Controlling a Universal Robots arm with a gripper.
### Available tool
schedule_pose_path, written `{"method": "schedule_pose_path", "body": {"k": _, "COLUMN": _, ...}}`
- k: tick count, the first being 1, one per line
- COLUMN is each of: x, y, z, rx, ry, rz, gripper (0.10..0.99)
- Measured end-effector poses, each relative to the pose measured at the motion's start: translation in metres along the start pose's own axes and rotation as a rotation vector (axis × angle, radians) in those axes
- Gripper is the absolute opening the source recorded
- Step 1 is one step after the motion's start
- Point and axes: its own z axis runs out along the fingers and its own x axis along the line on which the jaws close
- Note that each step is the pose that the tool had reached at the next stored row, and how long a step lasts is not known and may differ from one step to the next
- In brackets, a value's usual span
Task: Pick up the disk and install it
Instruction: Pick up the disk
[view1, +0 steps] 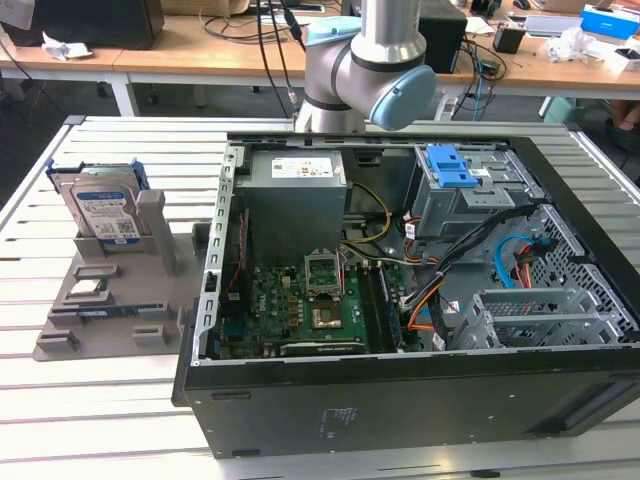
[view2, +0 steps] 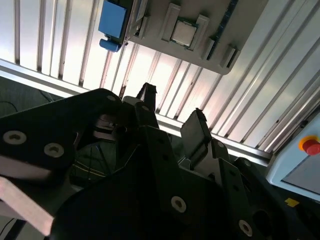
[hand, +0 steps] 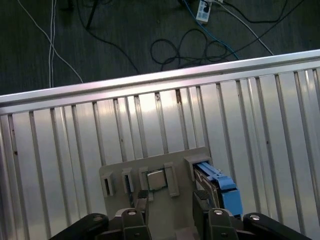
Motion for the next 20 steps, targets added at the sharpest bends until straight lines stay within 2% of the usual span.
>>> {"method": "schedule_pose_path", "body": {"k": 2, "x": -0.0009, "y": 0.0000, "z": 0.0001, "rx": 0.000, "ry": -0.0001, "rz": 0.000, "gripper": 0.478}}
{"method": "schedule_pose_path", "body": {"k": 8, "x": -0.0226, "y": -0.0019, "z": 0.0003, "rx": 0.000, "ry": 0.0001, "rz": -0.001, "gripper": 0.478}}
{"method": "schedule_pose_path", "body": {"k": 13, "x": -0.0375, "y": -0.0052, "z": 0.0005, "rx": 0.000, "ry": 0.0001, "rz": -0.003, "gripper": 0.478}}
{"method": "schedule_pose_path", "body": {"k": 20, "x": -0.0538, "y": -0.0088, "z": 0.0007, "rx": 0.000, "ry": 0.0002, "rz": -0.006, "gripper": 0.478}}
